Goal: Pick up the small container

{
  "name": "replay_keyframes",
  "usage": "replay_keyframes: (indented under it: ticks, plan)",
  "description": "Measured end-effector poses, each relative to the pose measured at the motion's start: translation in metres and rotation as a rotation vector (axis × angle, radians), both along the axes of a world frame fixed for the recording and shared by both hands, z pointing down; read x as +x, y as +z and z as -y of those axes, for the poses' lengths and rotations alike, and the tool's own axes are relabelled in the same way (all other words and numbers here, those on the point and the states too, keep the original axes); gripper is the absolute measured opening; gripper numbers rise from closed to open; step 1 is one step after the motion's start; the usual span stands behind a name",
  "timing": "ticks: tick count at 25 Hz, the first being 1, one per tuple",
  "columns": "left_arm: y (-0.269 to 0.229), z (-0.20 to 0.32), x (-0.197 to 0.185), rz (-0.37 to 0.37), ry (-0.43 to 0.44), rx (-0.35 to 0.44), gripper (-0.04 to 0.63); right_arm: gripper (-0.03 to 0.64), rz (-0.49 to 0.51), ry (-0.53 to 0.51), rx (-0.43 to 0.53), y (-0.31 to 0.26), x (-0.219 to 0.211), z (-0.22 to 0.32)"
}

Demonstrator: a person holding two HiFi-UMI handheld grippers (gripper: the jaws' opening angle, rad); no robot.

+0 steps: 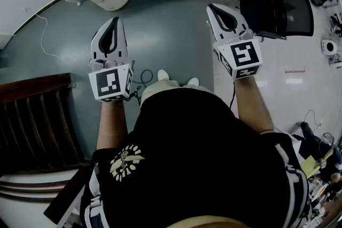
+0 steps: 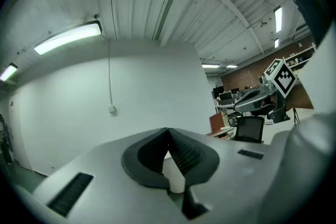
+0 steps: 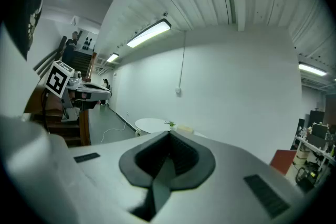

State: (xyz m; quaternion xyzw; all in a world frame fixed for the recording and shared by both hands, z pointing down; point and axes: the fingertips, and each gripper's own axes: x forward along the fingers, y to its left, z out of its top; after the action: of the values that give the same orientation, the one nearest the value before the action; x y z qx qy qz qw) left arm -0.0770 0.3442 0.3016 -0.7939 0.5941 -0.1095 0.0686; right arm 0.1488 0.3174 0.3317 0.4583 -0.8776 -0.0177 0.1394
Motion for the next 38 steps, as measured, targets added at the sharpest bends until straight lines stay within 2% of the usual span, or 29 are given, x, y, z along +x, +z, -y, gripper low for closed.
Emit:
replay_keyframes:
  ticks: [5, 11, 12, 13, 14, 17, 21, 29, 33, 38]
  plan:
    - [0.002, 0.024, -0.010, -0.008, 0.033, -0.006, 0.021, 0.029, 0.003, 0.006, -0.026, 0.007, -0.022, 0.015]
    - [0.001, 0.049, -0.038, -0.004, 0.073, 0.019, 0.021, 0.039, 0.108, 0.008, -0.007, 0.000, -0.055, 0.025]
    - [0.002, 0.054, -0.044, -0.009, 0.077, 0.019, 0.021, 0.100, 0.119, 0.004, -0.007, 0.000, -0.061, 0.028]
    - [0.004, 0.059, -0.049, -0.014, 0.082, 0.017, 0.021, 0.231, 0.133, 0.001, -0.012, -0.001, -0.066, 0.031]
    - [0.006, 0.063, -0.055, -0.019, 0.089, 0.014, 0.021, 0.277, 0.148, 0.003, -0.017, -0.002, -0.071, 0.033]
    - [0.013, 0.072, -0.068, -0.024, 0.114, 0.003, 0.021, 0.284, 0.163, 0.038, -0.015, -0.003, -0.079, 0.040]
    - [0.016, 0.087, -0.068, -0.041, 0.122, -0.016, 0.021, 0.284, 0.135, 0.080, -0.052, 0.001, -0.074, 0.057]
    - [0.031, 0.107, -0.096, -0.042, 0.115, -0.045, 0.021, 0.284, 0.074, 0.042, -0.074, 0.015, -0.103, 0.084]
    - [0.034, 0.131, -0.098, -0.024, 0.095, -0.059, 0.021, 0.284, 0.073, 0.033, -0.073, 0.017, -0.097, 0.113]
    - [0.026, 0.175, -0.094, -0.006, 0.085, -0.030, 0.021, 0.284, 0.085, 0.019, -0.077, 0.017, -0.090, 0.162]
